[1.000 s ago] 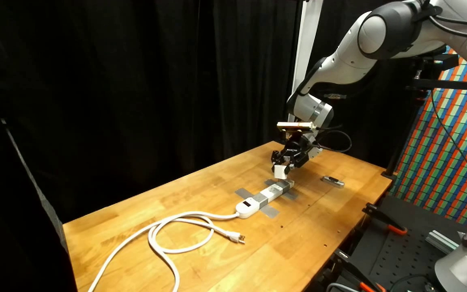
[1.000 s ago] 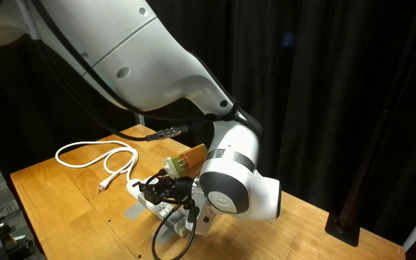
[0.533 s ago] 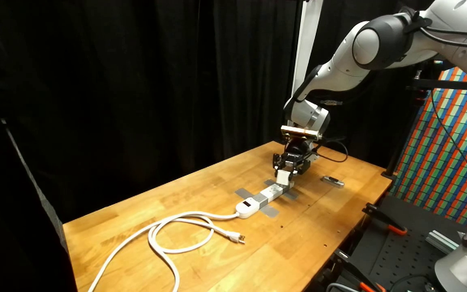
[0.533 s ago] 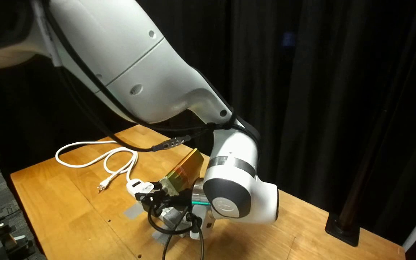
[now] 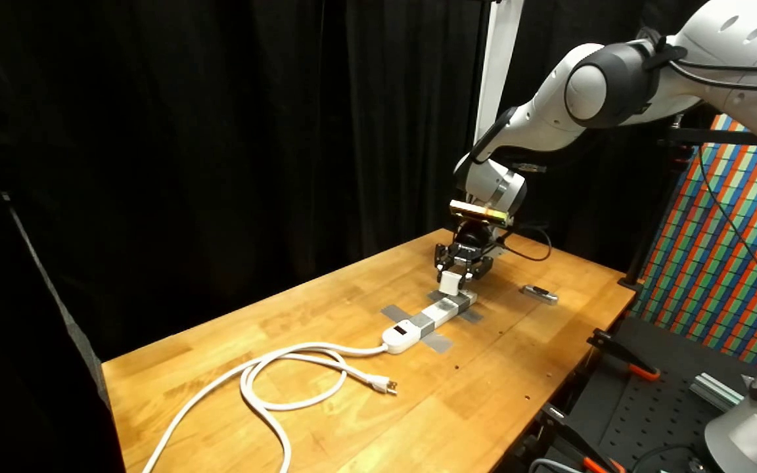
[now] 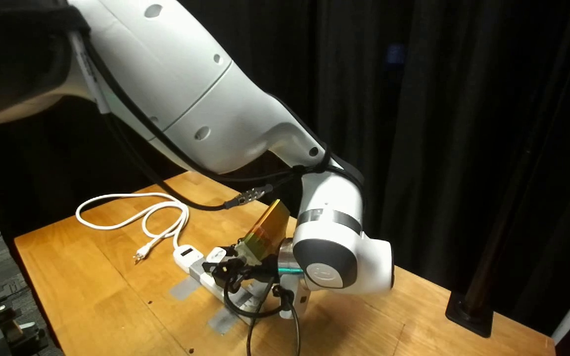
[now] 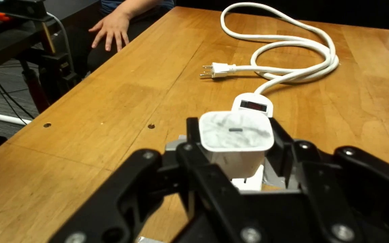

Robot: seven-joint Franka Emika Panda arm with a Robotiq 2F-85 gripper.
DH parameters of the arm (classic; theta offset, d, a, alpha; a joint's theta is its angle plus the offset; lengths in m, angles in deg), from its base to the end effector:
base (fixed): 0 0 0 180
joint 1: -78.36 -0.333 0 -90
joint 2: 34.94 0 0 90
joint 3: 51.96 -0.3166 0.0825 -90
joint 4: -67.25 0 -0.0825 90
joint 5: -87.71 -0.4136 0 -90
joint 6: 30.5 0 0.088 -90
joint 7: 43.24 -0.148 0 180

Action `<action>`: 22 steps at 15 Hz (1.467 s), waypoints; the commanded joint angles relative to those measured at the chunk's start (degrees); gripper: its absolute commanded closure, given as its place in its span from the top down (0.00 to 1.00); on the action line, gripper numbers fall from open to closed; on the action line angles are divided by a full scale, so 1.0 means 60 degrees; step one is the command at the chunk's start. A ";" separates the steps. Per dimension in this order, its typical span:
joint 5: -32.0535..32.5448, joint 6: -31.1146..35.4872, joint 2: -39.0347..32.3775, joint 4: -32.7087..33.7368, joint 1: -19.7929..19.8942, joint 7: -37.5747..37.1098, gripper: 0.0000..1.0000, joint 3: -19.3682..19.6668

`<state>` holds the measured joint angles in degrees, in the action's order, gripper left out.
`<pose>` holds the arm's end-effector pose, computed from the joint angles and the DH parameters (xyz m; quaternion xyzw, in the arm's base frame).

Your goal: Plug in the charger head into the extension cord

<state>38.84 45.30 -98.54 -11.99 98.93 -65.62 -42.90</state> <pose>0.5605 -0.1703 0.0040 -0.6526 0.4702 0.4833 0.3455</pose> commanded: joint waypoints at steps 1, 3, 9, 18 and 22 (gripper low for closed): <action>-0.0262 -0.0139 -0.0465 0.0810 0.0140 -0.0200 0.23 0.0018; -0.0299 -0.0144 -0.0651 0.1008 0.0206 -0.0289 0.23 0.0017; -0.0561 -0.0150 -0.1175 0.1421 0.0400 -0.0539 0.23 -0.0026; -0.0849 -0.0215 -0.1369 0.1350 0.0410 -0.0884 0.23 0.0007; -0.0749 -0.0140 -0.1380 0.1159 0.0346 -0.0799 0.23 0.0082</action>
<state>34.68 44.85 -105.36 -5.77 101.08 -69.99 -42.89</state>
